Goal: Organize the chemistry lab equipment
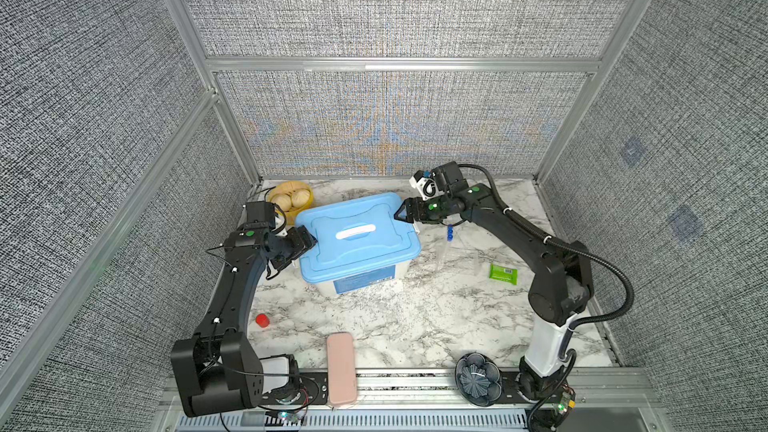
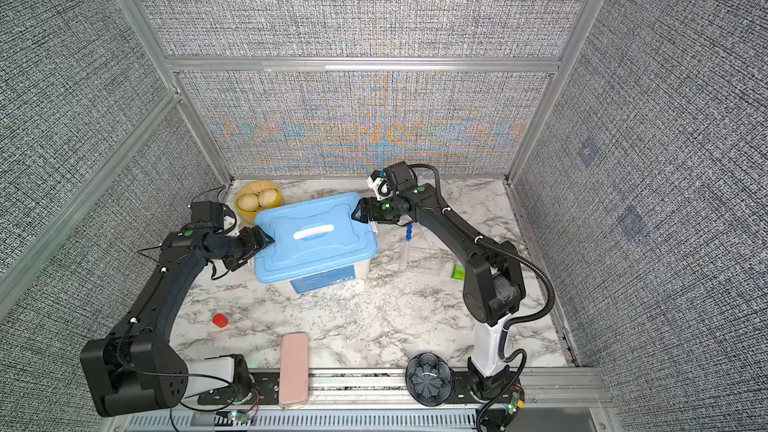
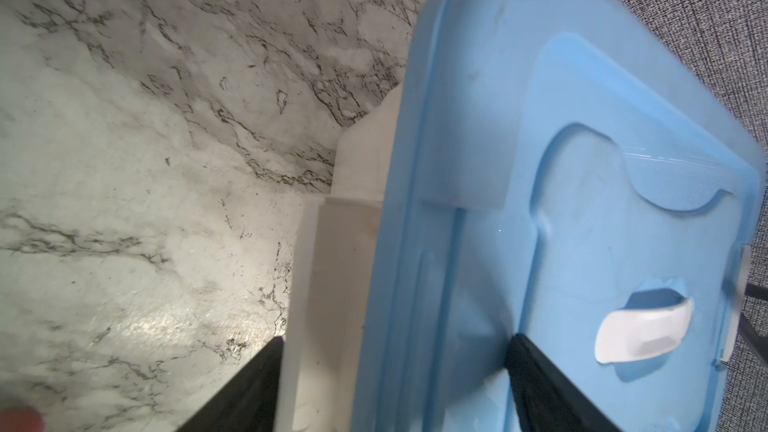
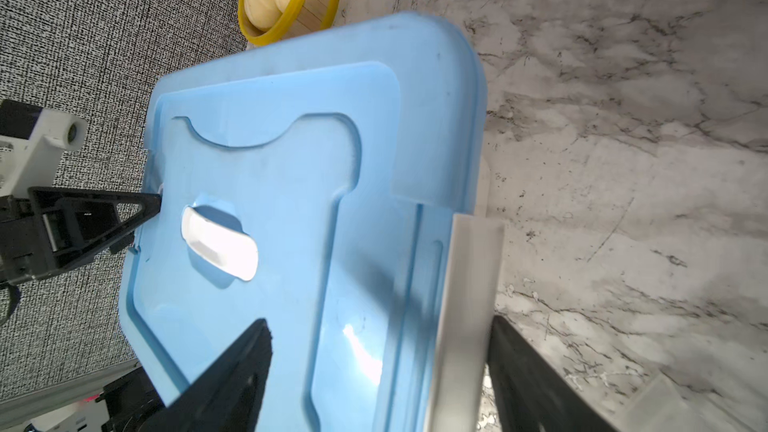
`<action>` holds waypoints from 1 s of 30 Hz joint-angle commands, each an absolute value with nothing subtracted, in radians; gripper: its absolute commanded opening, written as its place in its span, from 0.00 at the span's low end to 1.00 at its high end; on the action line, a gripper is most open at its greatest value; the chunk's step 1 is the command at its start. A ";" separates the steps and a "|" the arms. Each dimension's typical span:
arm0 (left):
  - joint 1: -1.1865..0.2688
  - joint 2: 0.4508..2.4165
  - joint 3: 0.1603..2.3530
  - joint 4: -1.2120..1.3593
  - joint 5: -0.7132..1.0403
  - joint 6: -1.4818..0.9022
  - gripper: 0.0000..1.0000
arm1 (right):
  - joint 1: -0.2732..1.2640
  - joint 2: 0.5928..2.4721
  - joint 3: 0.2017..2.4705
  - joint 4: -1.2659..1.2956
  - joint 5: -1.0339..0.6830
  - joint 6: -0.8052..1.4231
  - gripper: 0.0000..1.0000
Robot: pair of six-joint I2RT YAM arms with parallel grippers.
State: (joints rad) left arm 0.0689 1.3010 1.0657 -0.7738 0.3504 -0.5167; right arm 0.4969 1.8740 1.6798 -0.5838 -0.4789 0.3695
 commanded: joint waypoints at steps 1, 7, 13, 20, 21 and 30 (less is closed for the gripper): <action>0.066 1.314 1.048 -0.840 0.310 -0.517 0.82 | 0.498 1.861 1.663 -0.553 -0.510 0.401 0.78; 0.065 1.318 1.038 -0.829 0.331 -0.518 0.78 | 0.528 1.860 1.649 -0.561 -0.482 0.404 0.77; 0.065 1.307 1.032 -0.825 0.342 -0.522 0.76 | 0.570 1.849 1.635 -0.561 -0.393 0.402 0.69; 0.065 1.290 1.033 -0.827 0.356 -0.526 0.75 | 0.638 1.852 1.652 -0.601 -0.226 0.361 0.62; 0.064 1.288 1.032 -0.825 0.363 -0.528 0.74 | 0.654 1.849 1.651 -0.601 -0.200 0.356 0.61; 0.064 1.288 1.065 -0.845 0.375 -0.512 0.73 | 0.750 1.885 1.705 -0.671 0.030 0.281 0.55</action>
